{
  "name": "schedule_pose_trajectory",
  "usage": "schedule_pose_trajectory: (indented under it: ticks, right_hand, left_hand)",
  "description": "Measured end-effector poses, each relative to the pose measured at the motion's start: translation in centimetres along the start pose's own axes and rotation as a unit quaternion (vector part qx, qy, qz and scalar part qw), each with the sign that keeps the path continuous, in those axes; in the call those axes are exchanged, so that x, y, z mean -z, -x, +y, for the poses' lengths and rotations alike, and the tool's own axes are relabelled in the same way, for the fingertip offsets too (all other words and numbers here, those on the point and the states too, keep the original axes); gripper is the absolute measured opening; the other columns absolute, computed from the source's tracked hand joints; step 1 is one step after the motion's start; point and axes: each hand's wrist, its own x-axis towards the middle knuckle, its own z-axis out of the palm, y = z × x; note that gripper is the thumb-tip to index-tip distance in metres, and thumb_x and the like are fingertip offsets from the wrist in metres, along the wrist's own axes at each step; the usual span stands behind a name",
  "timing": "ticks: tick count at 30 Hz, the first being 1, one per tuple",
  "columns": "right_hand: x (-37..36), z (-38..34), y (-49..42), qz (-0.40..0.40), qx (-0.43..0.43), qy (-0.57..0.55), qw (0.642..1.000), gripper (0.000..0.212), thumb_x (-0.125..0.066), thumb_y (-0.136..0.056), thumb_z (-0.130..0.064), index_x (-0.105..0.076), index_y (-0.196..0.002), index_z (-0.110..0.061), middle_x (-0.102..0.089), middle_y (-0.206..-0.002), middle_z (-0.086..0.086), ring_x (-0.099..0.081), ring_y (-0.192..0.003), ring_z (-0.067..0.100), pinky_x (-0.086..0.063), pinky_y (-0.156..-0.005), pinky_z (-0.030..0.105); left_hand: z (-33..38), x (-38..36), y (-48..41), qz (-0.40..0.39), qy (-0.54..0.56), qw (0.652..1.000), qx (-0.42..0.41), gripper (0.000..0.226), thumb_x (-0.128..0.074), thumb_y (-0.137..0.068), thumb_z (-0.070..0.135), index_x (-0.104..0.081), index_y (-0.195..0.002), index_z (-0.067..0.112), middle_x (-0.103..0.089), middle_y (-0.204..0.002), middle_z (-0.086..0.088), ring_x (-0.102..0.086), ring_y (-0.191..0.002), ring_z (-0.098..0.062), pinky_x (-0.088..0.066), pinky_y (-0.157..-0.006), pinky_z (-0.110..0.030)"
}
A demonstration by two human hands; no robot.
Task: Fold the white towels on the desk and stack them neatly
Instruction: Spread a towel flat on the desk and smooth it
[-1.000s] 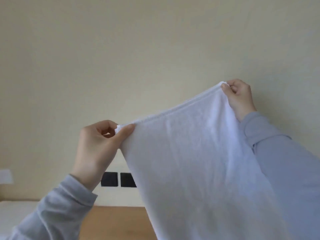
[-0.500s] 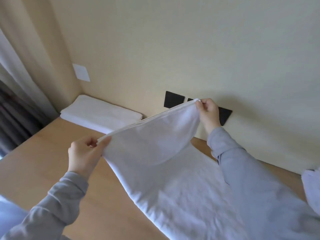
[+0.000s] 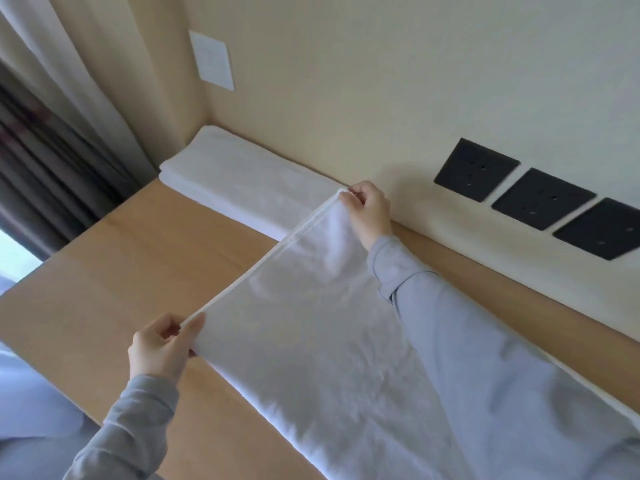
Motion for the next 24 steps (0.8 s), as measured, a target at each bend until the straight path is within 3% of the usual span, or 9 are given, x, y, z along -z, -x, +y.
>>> schedule_pose_trajectory:
  ticks: [3,6,8,12,14,16,18,21,24]
  right_hand:
    - [-3.7,0.8,-0.1,-0.013,-0.003,0.010,1.000,0.010,-0.060,-0.086,-0.018,-0.059,-0.080,-0.010,-0.056,-0.069,-0.004,-0.052,-0.071,0.017,-0.039,-0.065,0.025]
    - [-6.2,1.6,0.4,-0.053,0.017,0.059,0.997,0.016,-0.054,-0.091,-0.021,-0.060,-0.094,-0.006,-0.061,-0.083,0.003,-0.057,-0.083,0.021,-0.046,-0.079,0.037]
    - [-7.2,2.0,0.7,-0.108,0.051,0.169,0.978,0.025,-0.045,-0.097,-0.026,-0.056,-0.114,-0.011,-0.059,-0.110,0.007,-0.051,-0.108,0.024,-0.038,-0.095,0.042]
    - [-6.1,2.9,2.8,-0.140,0.149,0.329,0.922,0.049,-0.025,-0.101,-0.029,-0.016,-0.148,-0.019,-0.022,-0.154,0.002,-0.009,-0.144,0.019,-0.002,-0.115,0.050]
    - [-3.9,4.0,5.7,-0.099,0.152,0.335,0.925,0.049,-0.026,-0.101,-0.025,-0.016,-0.149,-0.016,-0.022,-0.155,0.001,-0.007,-0.145,0.017,0.001,-0.116,0.049]
    - [-2.0,5.7,10.2,-0.069,0.098,0.314,0.942,0.048,-0.029,-0.100,-0.023,-0.022,-0.147,-0.015,-0.023,-0.155,0.001,-0.008,-0.146,0.017,0.000,-0.118,0.048]
    - [-0.4,7.8,15.9,-0.024,0.017,0.305,0.952,0.049,-0.032,-0.098,-0.028,-0.032,-0.144,-0.013,-0.029,-0.153,0.003,-0.015,-0.144,0.019,-0.007,-0.116,0.049]
    - [2.1,10.9,23.6,0.035,-0.067,0.372,0.925,0.055,-0.031,-0.092,-0.039,-0.047,-0.136,-0.010,-0.042,-0.145,0.010,-0.027,-0.140,0.021,-0.024,-0.107,0.059]
    - [4.4,13.0,26.8,0.018,-0.100,0.434,0.895,0.061,-0.013,-0.096,-0.048,-0.039,-0.140,-0.014,-0.037,-0.147,0.010,-0.002,-0.145,0.011,-0.018,-0.108,0.057]
  left_hand:
    - [-1.8,0.7,-0.7,0.001,-0.015,0.998,0.067,0.026,-0.065,-0.058,0.037,-0.062,-0.059,0.012,-0.056,-0.057,-0.007,-0.060,-0.056,-0.027,-0.052,-0.078,-0.041]
    - [-2.4,1.2,-0.4,0.017,-0.129,0.987,0.094,0.031,-0.056,-0.055,0.044,-0.065,-0.061,0.015,-0.063,-0.056,-0.007,-0.061,-0.065,-0.033,-0.050,-0.063,-0.033]
    - [-2.2,1.0,-0.3,0.029,-0.254,0.964,0.066,0.031,-0.054,-0.060,0.043,-0.066,-0.071,0.017,-0.066,-0.070,-0.012,-0.058,-0.072,-0.036,-0.046,-0.063,-0.034]
    - [-1.3,-3.3,0.5,0.058,-0.377,0.912,-0.152,0.040,-0.061,-0.085,0.022,-0.055,-0.120,0.006,-0.052,-0.124,-0.023,-0.046,-0.112,-0.045,-0.037,-0.091,-0.055]
    - [-0.2,-7.1,1.7,-0.045,-0.419,0.846,-0.326,0.052,-0.042,-0.090,0.039,-0.051,-0.132,0.010,-0.047,-0.138,-0.017,-0.045,-0.124,-0.040,-0.038,-0.097,-0.054]
    - [0.2,-10.4,2.3,-0.169,-0.456,0.750,-0.448,0.058,-0.022,-0.094,0.048,-0.045,-0.138,0.017,-0.038,-0.146,-0.010,-0.041,-0.132,-0.032,-0.036,-0.103,-0.050]
    - [0.0,-12.4,1.8,-0.227,-0.483,0.692,-0.486,0.059,-0.017,-0.095,0.049,-0.036,-0.142,0.021,-0.030,-0.150,-0.006,-0.033,-0.137,-0.027,-0.030,-0.110,-0.047]
    - [-0.9,-13.3,0.7,-0.230,-0.500,0.680,-0.484,0.060,-0.019,-0.094,0.053,-0.023,-0.147,0.026,-0.020,-0.155,-0.002,-0.019,-0.142,-0.022,-0.018,-0.114,-0.047]
    - [-1.6,-13.6,0.5,-0.215,-0.501,0.681,-0.489,0.062,-0.019,-0.094,0.055,-0.018,-0.149,0.027,-0.016,-0.157,0.000,-0.014,-0.144,-0.020,-0.014,-0.114,-0.047]
